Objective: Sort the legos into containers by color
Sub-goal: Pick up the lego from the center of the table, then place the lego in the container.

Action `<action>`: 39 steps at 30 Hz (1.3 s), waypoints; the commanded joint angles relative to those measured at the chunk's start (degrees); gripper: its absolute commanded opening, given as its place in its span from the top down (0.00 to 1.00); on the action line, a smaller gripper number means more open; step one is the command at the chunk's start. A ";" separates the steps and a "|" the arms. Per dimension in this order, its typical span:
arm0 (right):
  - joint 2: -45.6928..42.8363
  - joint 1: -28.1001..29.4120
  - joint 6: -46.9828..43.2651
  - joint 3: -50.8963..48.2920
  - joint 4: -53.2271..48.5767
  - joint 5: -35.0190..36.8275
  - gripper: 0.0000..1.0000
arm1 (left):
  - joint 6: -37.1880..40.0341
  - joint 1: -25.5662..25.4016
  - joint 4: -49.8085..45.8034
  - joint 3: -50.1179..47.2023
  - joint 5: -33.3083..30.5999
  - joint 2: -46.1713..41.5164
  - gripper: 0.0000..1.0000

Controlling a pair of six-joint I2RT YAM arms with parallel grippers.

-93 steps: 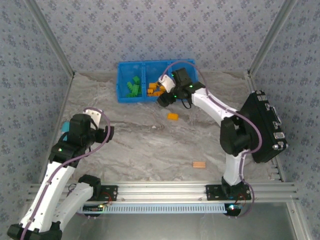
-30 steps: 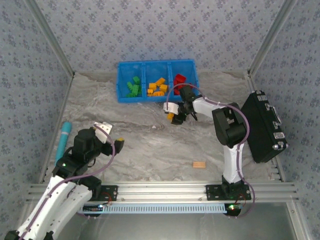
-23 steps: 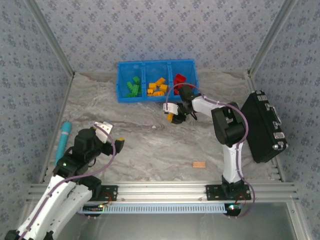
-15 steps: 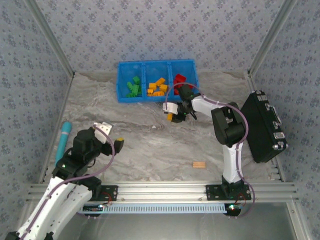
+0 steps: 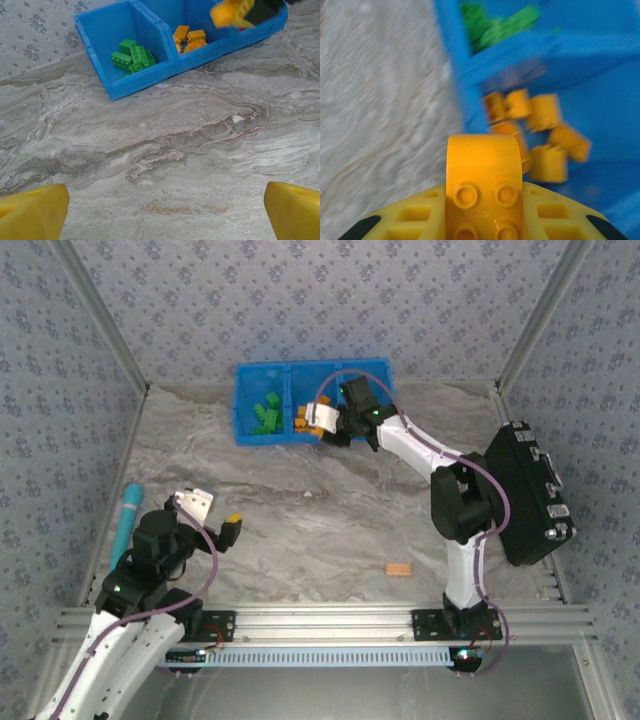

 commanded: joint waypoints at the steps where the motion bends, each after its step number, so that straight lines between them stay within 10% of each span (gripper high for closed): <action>1: 5.36 0.03 1.96 5.41 4.45 2.52 0.76 | 1.18 -0.32 1.01 0.21 -0.93 -0.65 0.00; 18: 32.65 -0.67 4.00 37.53 4.68 8.81 0.74 | 1.09 -0.15 1.07 0.19 -0.96 1.85 0.00; 25: 34.20 -0.30 2.00 36.79 3.86 8.16 0.47 | 1.53 -0.15 1.31 0.01 -1.76 2.03 0.00; 39: 29.51 -0.55 2.33 33.23 6.34 8.56 0.27 | 2.10 -0.14 1.73 -0.08 -3.53 -0.62 0.00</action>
